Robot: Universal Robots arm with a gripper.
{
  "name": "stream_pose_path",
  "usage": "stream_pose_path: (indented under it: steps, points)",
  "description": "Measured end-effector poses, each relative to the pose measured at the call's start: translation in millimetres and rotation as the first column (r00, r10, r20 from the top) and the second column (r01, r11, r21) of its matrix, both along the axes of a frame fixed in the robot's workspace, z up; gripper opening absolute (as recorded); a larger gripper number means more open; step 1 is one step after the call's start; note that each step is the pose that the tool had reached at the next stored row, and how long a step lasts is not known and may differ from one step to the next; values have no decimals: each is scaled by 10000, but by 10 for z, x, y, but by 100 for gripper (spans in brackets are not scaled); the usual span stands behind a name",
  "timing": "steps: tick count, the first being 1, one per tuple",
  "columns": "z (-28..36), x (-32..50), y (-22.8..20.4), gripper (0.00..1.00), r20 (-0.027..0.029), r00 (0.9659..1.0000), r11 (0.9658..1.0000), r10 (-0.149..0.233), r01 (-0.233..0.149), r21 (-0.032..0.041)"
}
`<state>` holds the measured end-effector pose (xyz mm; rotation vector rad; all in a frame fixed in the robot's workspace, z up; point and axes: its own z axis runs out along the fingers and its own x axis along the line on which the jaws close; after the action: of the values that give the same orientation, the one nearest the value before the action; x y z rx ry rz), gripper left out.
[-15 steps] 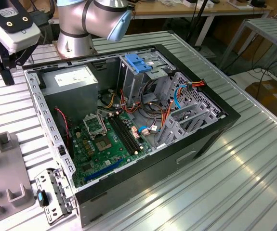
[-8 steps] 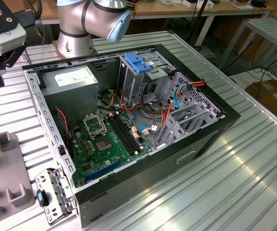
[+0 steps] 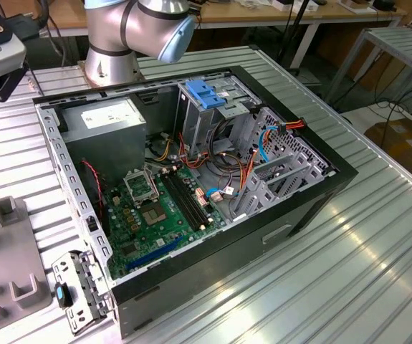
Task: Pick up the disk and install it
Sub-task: 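Reach for the disk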
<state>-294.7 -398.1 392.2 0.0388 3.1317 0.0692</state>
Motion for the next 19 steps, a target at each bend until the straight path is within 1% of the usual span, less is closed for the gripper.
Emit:
stream_pose_path:
  steps: [3, 5, 15, 19]
  points:
    - [-1, -12, 12, 11, -2, 9996, 9996, 274, -274, 0]
    - [-2, -53, 19, 11, -3, 9994, 9994, 352, -352, 0]
    - [-9, -243, 19, 11, -4, 9993, 9993, 377, -377, 0]
    - [-11, -343, 19, 11, -4, 9993, 9993, 378, -378, 0]
